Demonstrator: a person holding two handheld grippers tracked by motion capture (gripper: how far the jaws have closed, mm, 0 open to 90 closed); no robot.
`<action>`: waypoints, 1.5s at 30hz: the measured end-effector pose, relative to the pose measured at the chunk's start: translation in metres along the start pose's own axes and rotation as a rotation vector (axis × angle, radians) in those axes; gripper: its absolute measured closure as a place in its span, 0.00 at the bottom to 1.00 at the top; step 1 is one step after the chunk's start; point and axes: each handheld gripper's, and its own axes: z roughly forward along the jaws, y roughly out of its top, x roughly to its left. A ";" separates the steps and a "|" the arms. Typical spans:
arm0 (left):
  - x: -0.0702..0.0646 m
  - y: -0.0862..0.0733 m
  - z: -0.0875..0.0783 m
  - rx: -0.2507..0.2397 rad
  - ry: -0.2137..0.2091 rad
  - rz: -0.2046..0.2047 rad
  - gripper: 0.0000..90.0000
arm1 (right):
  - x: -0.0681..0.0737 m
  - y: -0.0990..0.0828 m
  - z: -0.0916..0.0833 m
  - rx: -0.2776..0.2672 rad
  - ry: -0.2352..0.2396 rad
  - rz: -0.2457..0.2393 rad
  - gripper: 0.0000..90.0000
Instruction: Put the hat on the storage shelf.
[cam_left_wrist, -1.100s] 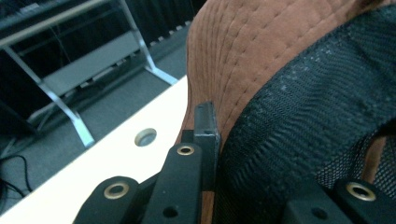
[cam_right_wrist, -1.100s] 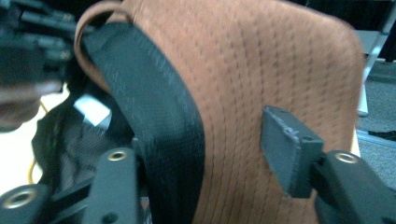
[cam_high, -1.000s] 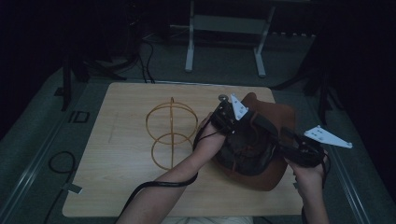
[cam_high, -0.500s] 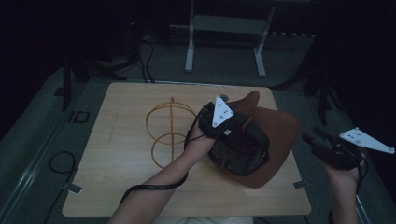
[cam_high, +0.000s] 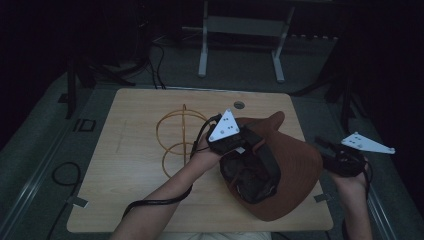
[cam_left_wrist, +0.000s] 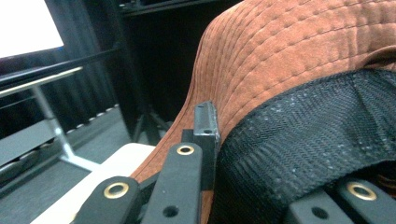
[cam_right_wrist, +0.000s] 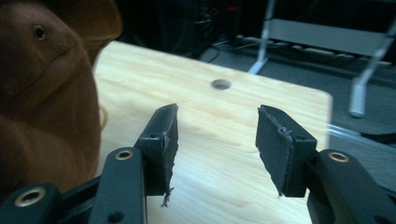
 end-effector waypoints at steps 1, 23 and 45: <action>0.000 -0.002 -0.002 -0.019 -0.055 0.004 0.95 | 0.004 0.000 0.004 0.001 0.020 -0.011 0.53; -0.031 -0.003 -0.006 -0.096 -0.131 0.143 0.95 | 0.081 0.012 0.037 -0.137 0.369 -0.130 0.47; -0.027 0.009 -0.009 -0.028 -0.115 0.115 0.66 | 0.078 0.013 0.035 -0.117 0.479 -0.105 0.97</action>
